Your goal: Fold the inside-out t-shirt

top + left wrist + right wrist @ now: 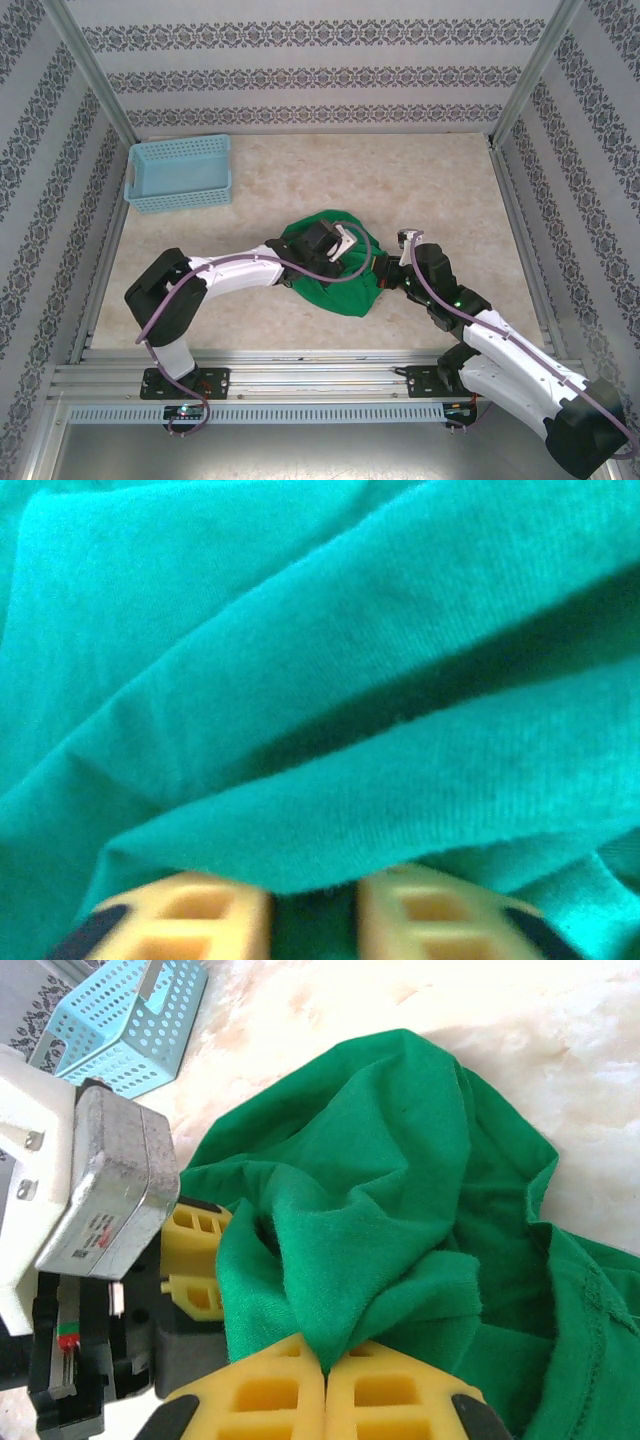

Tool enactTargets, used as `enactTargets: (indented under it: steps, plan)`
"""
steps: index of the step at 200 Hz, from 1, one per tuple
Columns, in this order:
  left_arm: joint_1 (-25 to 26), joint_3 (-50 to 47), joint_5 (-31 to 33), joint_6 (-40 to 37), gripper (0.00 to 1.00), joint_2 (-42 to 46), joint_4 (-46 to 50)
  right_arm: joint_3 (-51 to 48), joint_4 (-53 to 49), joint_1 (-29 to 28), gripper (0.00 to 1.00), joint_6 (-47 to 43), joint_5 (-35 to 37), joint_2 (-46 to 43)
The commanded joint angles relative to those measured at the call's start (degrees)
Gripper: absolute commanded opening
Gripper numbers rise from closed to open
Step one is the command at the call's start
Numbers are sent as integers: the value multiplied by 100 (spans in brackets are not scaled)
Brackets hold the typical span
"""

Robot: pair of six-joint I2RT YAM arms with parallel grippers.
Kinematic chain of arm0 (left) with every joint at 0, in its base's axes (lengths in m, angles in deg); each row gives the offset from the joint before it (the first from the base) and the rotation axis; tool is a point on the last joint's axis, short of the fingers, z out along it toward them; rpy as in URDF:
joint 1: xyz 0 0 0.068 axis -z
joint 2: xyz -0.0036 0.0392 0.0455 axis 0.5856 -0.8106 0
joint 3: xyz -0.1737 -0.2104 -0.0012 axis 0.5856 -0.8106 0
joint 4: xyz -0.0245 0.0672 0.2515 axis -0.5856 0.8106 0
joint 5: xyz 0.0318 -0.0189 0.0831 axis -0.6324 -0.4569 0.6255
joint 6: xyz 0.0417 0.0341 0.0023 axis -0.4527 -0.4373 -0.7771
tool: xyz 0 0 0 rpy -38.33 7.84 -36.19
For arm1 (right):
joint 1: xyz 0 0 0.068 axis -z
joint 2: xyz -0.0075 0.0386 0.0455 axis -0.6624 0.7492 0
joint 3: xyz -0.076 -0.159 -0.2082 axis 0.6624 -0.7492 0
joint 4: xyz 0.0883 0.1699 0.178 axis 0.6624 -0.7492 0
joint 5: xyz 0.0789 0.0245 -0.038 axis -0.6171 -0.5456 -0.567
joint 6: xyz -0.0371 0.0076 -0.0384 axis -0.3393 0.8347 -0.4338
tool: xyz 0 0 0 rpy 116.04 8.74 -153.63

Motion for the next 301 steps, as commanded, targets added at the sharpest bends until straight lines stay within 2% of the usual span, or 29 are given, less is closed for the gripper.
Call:
enactTargets:
  steps: [1,18,46,72,105,132,158,178,192,211,232,271,284,301]
  plan:
    - [49,169,17,-68,12,-56,177,120,-22,31,0,-25,94,-27]
    - [49,138,25,-16,0,47,118,118,-132,44,0,-51,232,-38]
    - [57,57,204,225,0,565,127,123,-392,180,0,-14,642,24]
    - [314,404,588,594,0,1325,815,261,-618,533,0,-8,730,340]
    - [438,332,329,959,0,2089,683,675,-701,767,0,-183,756,1108]
    - [221,217,139,1421,0,2289,341,958,-842,760,23,-429,768,1274]
    - [2,324,21,1860,0,2121,334,844,-791,664,47,-726,483,559]
    - [-87,364,-46,2073,0,1996,284,675,-723,292,58,-998,235,-118]
    - [-118,382,-77,2177,0,1936,253,498,-499,-87,62,-1035,171,-401]
    - [-153,403,-196,2286,0,1894,192,226,195,-521,62,-924,-92,-303]
    - [-172,439,-294,2365,0,1896,175,229,782,-875,60,-913,-189,302]
    - [-197,470,-462,2439,0,1992,163,554,1208,-1028,54,-1032,159,1314]
    - [-206,481,-490,2448,0,2027,161,689,1185,-1007,49,-1067,366,1572]
    - [-257,460,-505,2466,0,2066,149,856,1079,-994,34,-1120,482,1696]
